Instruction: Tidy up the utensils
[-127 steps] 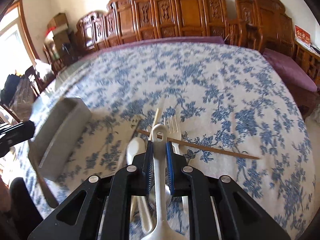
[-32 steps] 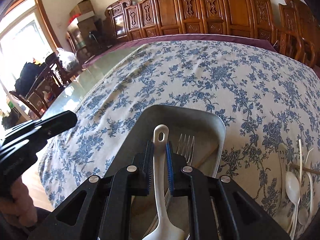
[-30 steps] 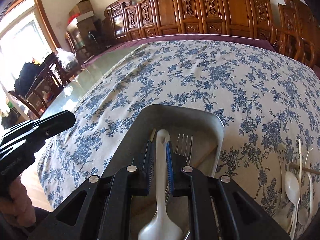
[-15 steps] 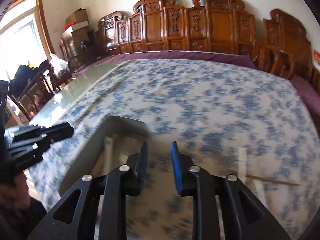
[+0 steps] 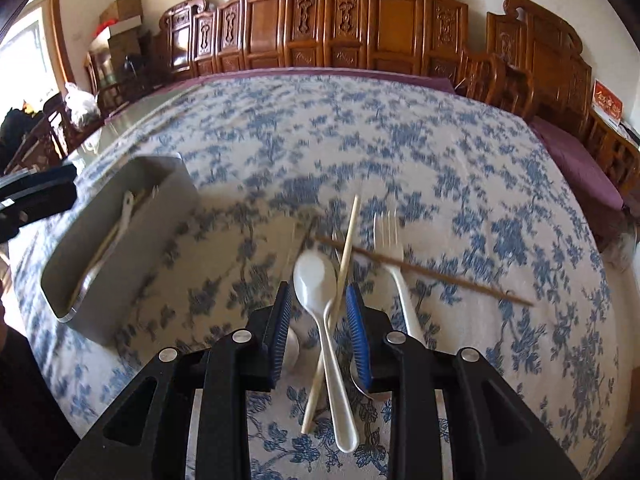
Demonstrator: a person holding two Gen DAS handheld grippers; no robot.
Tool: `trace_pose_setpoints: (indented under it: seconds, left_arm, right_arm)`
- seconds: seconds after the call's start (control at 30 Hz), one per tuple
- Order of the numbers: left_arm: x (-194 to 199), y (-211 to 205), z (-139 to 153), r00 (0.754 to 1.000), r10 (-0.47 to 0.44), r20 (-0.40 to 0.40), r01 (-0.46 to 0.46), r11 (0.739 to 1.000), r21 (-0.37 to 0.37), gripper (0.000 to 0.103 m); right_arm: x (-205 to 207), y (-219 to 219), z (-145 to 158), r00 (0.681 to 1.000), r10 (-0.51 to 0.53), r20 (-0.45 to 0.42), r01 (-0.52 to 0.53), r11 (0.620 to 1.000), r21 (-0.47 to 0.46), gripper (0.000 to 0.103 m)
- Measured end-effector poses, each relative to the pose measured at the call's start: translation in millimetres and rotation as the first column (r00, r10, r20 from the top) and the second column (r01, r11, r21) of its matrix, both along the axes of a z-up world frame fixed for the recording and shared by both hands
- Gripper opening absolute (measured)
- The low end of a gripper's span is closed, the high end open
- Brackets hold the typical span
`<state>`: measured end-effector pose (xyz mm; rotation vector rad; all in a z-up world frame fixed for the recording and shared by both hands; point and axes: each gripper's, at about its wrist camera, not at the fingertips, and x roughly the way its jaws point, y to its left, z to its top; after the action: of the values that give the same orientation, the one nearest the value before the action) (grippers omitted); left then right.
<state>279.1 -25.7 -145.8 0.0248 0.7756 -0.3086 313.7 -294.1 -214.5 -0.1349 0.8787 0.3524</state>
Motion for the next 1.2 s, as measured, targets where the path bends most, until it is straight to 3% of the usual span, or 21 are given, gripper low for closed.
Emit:
trace_pose_setpoints:
  seconds: [0.27,0.5,0.87,1.2]
  left_arm:
    - [-3,-26,-11,0.999,-0.045,-0.025,0.045,0.999,0.013,0.071]
    - [-6,-35,-15,0.998,-0.063,-0.029,0.064,0.998,0.028,0.071]
    - [-9,-50,-21,0.997,-0.068,-0.037,0.070,0.996,0.051,0.071]
    - [-17,-73,-25,0.997,-0.069,-0.032,0.071,0.994,0.084,0.071]
  right_arm:
    - [6,2,-29,0.998,0.008,-0.057,-0.011,0.999,-0.051,0.030]
    - [8,-6,-34,0.996,-0.002,-0.084,-0.001,0.999,-0.036,0.011]
    - [1,-32,1,0.999,-0.045,-0.007,0.045,0.992,0.116,0.006]
    - [7,-65,4,0.996,-0.079,-0.028,0.083,0.970,0.227,0.006]
